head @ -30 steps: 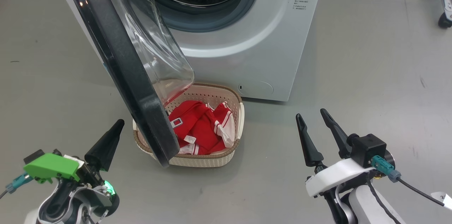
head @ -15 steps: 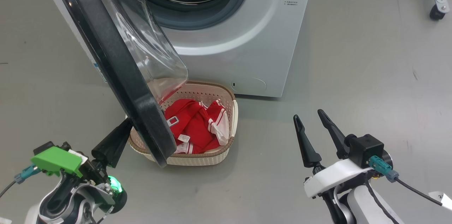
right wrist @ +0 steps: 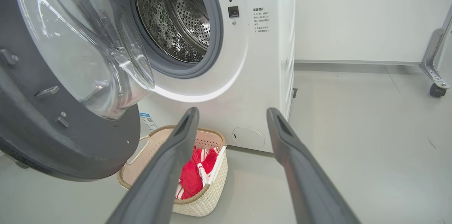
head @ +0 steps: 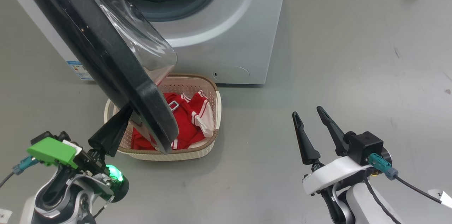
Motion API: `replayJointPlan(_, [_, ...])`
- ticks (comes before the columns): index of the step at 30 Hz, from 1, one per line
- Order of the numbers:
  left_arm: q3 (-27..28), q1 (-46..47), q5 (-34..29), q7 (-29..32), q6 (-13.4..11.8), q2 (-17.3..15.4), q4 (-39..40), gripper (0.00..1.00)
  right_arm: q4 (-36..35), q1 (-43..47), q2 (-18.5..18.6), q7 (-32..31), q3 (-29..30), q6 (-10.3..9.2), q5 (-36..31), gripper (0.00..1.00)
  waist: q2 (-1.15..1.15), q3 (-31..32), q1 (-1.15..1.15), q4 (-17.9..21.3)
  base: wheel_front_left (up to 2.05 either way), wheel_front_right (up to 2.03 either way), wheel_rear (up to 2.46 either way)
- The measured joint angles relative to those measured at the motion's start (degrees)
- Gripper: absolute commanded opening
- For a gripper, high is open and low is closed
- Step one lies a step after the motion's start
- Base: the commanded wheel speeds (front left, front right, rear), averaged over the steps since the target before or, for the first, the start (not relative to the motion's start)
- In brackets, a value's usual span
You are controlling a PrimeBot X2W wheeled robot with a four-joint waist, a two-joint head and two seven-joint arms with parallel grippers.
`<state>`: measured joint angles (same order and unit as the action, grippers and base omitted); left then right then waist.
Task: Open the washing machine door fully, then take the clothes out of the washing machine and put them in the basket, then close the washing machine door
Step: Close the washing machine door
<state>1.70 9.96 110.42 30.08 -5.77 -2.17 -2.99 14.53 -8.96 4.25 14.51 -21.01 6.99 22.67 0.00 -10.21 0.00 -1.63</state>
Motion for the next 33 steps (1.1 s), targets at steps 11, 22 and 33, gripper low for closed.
replayJointPlan(11, [-0.3,4.2,0.1,-2.1,-0.6,0.0,1.7,0.0,-1.1,-1.7,-0.5,0.0,0.4,0.0,0.0,1.0,0.0,-3.6,0.0,5.3,0.0,0.0,0.0])
replayJointPlan(22, [-1.4,8.5,0.6,-4.3,-1.0,0.0,1.9,0.0,-1.9,-2.9,-0.8,0.0,0.5,0.0,0.5,1.0,0.0,-7.7,0.0,12.0,0.0,0.0,0.0])
replayJointPlan(33, [2.9,13.1,0.3,-9.7,-1.0,0.1,-0.5,0.0,-2.5,-4.0,-1.1,0.0,0.5,0.0,1.5,1.0,0.0,-11.4,0.0,18.6,0.0,0.0,0.0])
